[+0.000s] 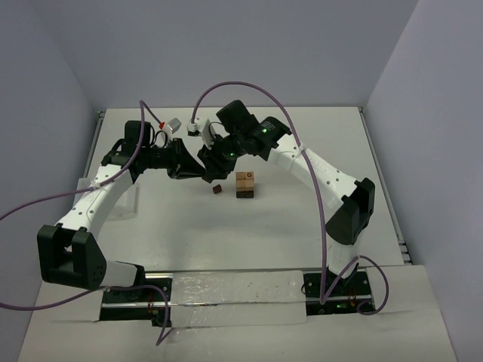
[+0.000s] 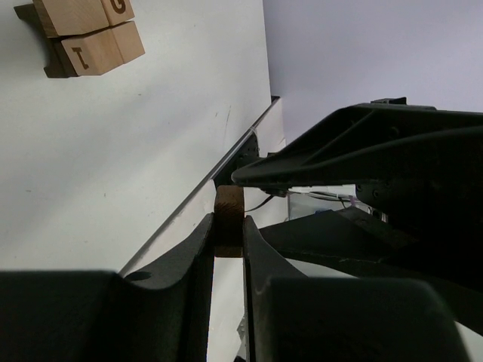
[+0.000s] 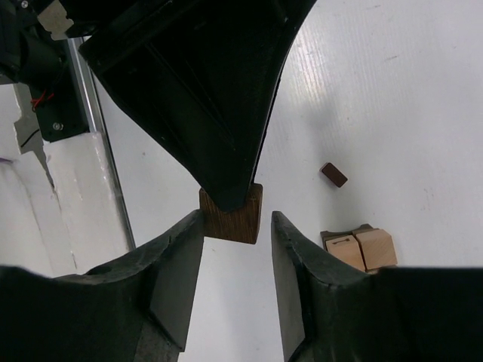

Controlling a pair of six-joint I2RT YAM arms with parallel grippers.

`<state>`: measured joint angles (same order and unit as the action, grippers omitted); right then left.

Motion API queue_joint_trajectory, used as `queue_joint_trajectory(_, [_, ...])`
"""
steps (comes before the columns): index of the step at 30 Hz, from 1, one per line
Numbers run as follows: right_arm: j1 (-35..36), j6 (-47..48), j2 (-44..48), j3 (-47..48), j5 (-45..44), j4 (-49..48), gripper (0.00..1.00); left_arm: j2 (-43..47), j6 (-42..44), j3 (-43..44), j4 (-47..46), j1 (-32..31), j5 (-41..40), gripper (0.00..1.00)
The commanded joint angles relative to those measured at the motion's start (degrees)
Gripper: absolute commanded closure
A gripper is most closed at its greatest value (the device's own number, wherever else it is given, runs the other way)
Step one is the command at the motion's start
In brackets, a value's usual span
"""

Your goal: Build the wood block tower

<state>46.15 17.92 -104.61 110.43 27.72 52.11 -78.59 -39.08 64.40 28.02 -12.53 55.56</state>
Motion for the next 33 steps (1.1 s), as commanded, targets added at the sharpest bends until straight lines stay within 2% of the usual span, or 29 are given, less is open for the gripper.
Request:
queue_joint_trajectory(1, [0.43,0.54,-0.44,2.48,-0.59,1.03,0.49,0.10,-1.29,0.52,-2.48,0.23,1.87,1.00])
queue_joint_trajectory(6, [0.66,0.81,-0.19,1.85,-0.73,0.70,0.42,0.09,-1.76,0.37,-2.90,0.23,2.41,1.00])
queue_joint_trajectory(13, [1.39,1.41,0.02,1.37,-1.61,0.35,0.44,-0.25,-2.49,0.20,-3.33,0.23,2.98,1.00])
queue_joint_trajectory(21, [1.75,1.71,0.29,0.84,-2.95,-0.35,0.61,-0.16,-2.78,0.00,-3.62,0.32,3.34,1.00])
queue_joint_trajectory(24, [1.83,2.19,0.45,0.59,-3.78,-0.52,0.72,-0.08,-3.27,-0.58,-4.51,0.49,3.92,0.99])
queue_joint_trajectory(26, [1.75,2.56,0.72,0.58,-4.48,-0.61,0.76,-0.08,-3.20,-1.03,-5.00,0.61,4.38,0.79])
queue_joint_trajectory(27, [1.75,2.79,0.81,0.55,-4.66,-0.49,0.78,-0.05,-3.11,-1.27,-5.29,0.79,4.73,0.63])
queue_joint_trajectory(28, [1.72,3.37,1.04,0.46,-4.78,-0.12,0.80,-0.02,-2.79,-1.76,-5.49,1.08,5.08,0.41])
queue_joint_trajectory(30, [1.52,4.75,1.54,0.43,-4.75,1.14,0.84,-0.31,-0.75,-1.68,-4.80,1.57,5.67,0.11])
queue_joint_trajectory(31, [1.21,5.56,1.69,0.46,-4.63,1.81,0.86,-0.51,1.07,-1.31,-3.94,2.17,5.76,0.02])
queue_joint_trajectory(33, [0.08,8.73,2.11,-0.14,-4.62,4.15,0.94,-0.80,8.01,0.02,-1.98,4.52,5.55,0.01])
